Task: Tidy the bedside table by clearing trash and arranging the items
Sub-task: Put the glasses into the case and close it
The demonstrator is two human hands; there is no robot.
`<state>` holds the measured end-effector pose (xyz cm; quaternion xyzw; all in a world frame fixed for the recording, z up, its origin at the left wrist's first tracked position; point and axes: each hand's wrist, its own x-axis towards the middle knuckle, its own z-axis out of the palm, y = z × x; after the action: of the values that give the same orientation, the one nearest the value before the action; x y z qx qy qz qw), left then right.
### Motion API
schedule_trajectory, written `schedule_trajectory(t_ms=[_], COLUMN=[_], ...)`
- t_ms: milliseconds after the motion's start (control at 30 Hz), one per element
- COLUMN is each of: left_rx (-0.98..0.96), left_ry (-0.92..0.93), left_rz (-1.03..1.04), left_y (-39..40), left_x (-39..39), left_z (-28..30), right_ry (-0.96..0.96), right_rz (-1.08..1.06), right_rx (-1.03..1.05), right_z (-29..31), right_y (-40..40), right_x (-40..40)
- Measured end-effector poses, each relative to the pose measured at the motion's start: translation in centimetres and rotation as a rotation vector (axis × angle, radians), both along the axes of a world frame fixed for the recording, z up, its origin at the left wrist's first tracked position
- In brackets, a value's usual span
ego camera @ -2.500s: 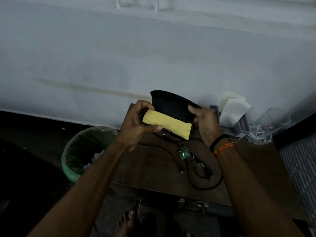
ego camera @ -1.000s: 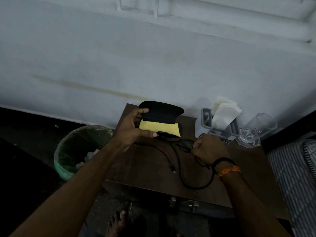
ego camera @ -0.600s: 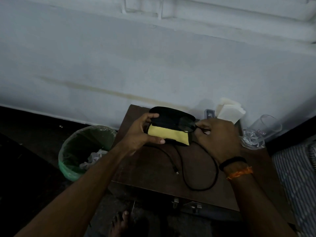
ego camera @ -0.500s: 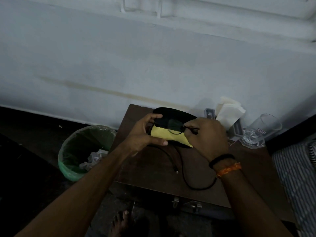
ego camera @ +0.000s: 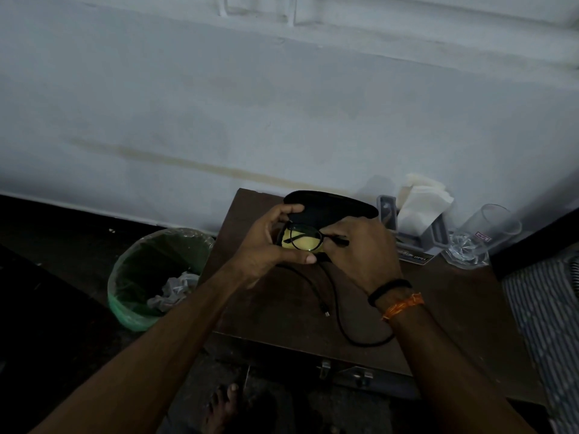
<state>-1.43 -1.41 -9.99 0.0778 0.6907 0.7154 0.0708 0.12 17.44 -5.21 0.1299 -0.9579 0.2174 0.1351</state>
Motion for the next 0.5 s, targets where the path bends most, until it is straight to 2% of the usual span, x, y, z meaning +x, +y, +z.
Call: schedule_trajectory(t_ms=[133, 233, 300, 400, 500], left_rx=[0.025, 0.015, 0.015, 0.016, 0.021], left_ry=[0.000, 0.008, 0.006, 0.018, 0.018], left_rz=[0.011, 0.009, 0.012, 0.027, 0.027], left_y=[0.0, -0.2, -0.3, -0.3, -0.4], left_x=[0.0, 0.0, -0.1, 0.0, 0.1], left_z=[0.0, -0.1, 0.0, 0.1, 0.1], right_ry=[0.068, -0.045, -0.050, 0.109, 0.262], right_rz=[0.017, 0.051, 0.055, -0.057, -0.325], right_rx=[0.004, 0.002, -0.028, -0.222, -0.470], right_z=[-0.3, -0.5, -0.2, 0.7, 0.9], right_y=[0.2, 0.4, 0.4, 0.5, 1.5], right_x=[-0.3, -0.3, -0.1, 0.3, 0.0])
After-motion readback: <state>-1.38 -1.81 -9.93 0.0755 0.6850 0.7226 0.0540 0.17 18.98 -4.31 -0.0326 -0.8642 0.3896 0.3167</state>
